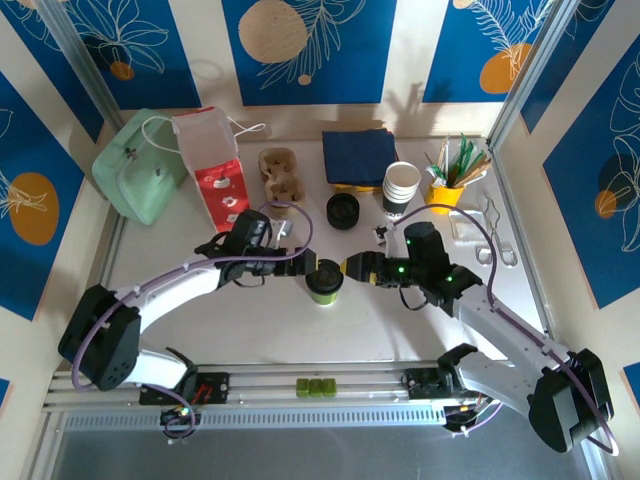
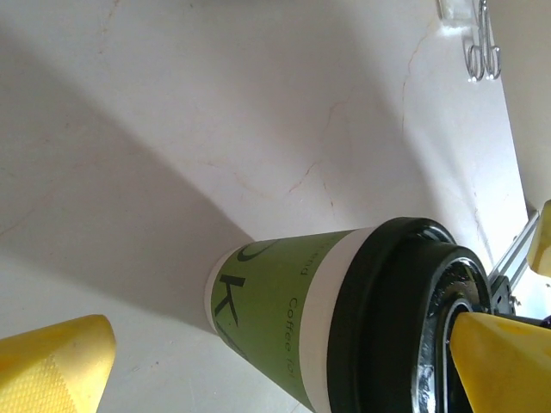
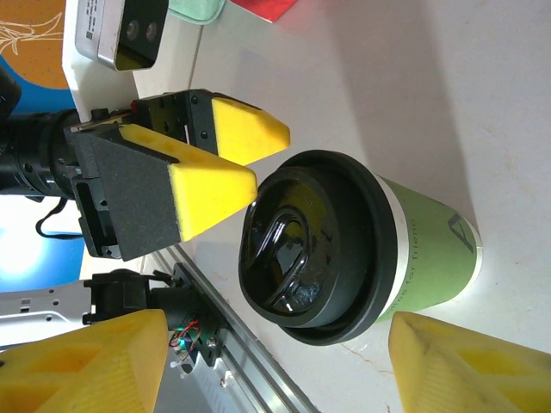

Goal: Pack the takeout coffee

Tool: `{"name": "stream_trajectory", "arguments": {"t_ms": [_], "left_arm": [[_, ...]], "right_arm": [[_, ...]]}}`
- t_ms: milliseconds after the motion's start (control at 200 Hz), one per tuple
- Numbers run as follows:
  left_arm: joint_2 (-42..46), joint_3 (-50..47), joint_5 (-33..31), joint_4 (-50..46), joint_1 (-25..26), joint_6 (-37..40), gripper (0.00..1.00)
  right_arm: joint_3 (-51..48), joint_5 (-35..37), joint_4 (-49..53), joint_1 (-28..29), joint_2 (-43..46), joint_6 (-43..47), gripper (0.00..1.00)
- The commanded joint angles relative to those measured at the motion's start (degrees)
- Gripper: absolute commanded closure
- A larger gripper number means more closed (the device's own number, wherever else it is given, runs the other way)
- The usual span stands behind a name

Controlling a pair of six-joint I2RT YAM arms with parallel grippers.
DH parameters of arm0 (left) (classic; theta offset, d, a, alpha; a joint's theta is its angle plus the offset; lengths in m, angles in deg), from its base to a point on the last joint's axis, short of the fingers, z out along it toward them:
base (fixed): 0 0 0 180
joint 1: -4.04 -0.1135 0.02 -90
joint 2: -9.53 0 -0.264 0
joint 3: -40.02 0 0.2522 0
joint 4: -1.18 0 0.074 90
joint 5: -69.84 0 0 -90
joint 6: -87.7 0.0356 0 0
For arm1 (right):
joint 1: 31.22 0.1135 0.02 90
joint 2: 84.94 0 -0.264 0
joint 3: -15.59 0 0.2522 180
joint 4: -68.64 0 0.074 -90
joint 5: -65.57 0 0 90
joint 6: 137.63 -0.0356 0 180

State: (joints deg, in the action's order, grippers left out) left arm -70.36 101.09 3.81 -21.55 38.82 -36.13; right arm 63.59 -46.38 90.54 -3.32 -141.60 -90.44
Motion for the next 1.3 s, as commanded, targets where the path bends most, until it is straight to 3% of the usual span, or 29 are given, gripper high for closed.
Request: {"name": "stream_trajectory", "arguments": {"t_ms": [0,440,780,1296], "left_arm": [[-1.3,2.5,2.6,0.6,0.5,2.8,0.01],[0.6,-0.2,7.0,2.1,0.5,3.2,0.06],[0.3,-0.9,4.2,-0.3,0.5,3.4,0.13],[-0.3,-1.2,2.8,-1.0,0.4,3.0,0.15]], "right_arm": [[-0.4,1.1,-0.2,0.6,-0.4,1.0,0.31],[0.7,4.2,1.9,1.3,-3.1,0.8,0.31],[2.2,4.8,0.9,3.3,-6.8,0.5,0.31],[3.4,6.5,2.5,3.5,-10.0,0.5,0.32]]}}
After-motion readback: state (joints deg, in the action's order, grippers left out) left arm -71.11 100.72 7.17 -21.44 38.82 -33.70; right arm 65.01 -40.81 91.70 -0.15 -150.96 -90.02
